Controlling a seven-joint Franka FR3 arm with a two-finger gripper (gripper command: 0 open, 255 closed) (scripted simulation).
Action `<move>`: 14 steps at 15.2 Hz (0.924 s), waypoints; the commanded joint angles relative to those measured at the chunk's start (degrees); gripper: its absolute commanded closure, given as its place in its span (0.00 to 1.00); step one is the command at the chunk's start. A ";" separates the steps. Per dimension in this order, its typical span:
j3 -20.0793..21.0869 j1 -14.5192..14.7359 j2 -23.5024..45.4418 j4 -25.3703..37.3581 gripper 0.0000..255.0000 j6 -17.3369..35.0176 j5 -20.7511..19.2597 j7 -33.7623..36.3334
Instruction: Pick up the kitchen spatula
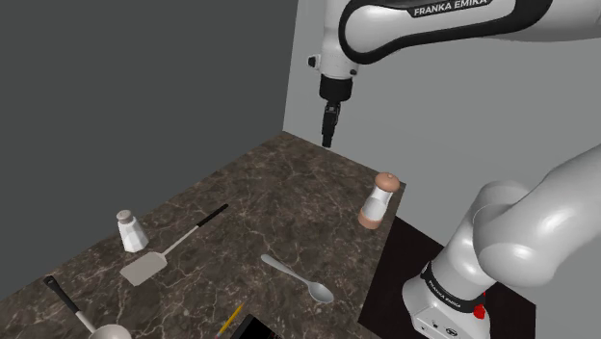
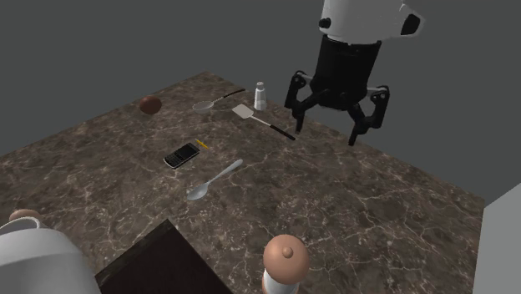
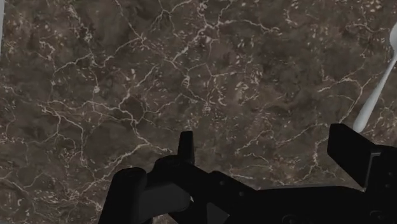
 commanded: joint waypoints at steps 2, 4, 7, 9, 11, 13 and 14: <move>0.54 1.69 6.27 3.12 0.00 3.42 0.07 -4.20; 1.07 2.69 9.98 5.16 0.00 5.27 0.10 -6.85; 2.06 4.09 15.38 8.39 0.00 7.69 0.06 -10.65; 2.84 4.98 18.85 10.65 0.00 9.10 -0.06 -13.07; 3.69 5.86 22.24 12.96 0.00 10.36 -0.28 -15.39; 4.61 6.72 25.52 15.31 0.00 11.48 -0.60 -17.62; 5.09 7.15 27.13 16.49 0.00 11.99 -0.80 -18.69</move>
